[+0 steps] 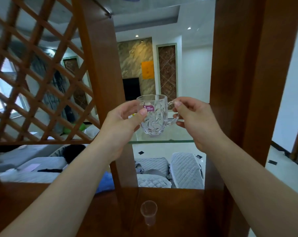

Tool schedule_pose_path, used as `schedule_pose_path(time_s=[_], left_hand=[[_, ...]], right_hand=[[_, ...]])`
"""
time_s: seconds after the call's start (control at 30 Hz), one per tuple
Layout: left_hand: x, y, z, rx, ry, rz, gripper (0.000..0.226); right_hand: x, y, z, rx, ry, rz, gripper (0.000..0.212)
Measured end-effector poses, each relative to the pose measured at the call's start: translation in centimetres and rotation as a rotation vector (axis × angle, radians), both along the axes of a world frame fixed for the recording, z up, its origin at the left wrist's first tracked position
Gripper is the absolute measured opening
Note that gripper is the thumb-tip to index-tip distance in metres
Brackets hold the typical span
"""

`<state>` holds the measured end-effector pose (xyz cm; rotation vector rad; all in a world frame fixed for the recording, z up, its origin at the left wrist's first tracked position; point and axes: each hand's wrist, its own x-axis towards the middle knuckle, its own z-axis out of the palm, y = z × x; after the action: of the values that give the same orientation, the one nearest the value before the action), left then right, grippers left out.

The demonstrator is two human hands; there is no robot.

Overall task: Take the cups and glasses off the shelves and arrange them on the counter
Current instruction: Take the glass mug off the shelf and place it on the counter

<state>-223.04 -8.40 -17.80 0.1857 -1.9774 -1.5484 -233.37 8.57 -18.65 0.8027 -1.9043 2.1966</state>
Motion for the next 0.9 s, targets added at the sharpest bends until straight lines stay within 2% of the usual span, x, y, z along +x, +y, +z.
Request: schedule_pose_path(time_s=[0.37,0.63,0.9], left_hand=[[5.5,-1.0,-1.9,-0.073,0.002,-0.112,0.049],[8.7,-2.3,-5.1,-0.005,-0.039,-0.198,0.060],[10.7,-3.3,-8.4,0.031,-0.067,-0.280,0.054]], right_hand=[[6.8,0.1,-1.8,0.006,-0.021,-0.127,0.013],[11.8,-0.1,-4.7,0.058,-0.072,-0.210,0.018],[14.9,-0.7,-8.0,0.114,-0.142,-0.262,0.019]])
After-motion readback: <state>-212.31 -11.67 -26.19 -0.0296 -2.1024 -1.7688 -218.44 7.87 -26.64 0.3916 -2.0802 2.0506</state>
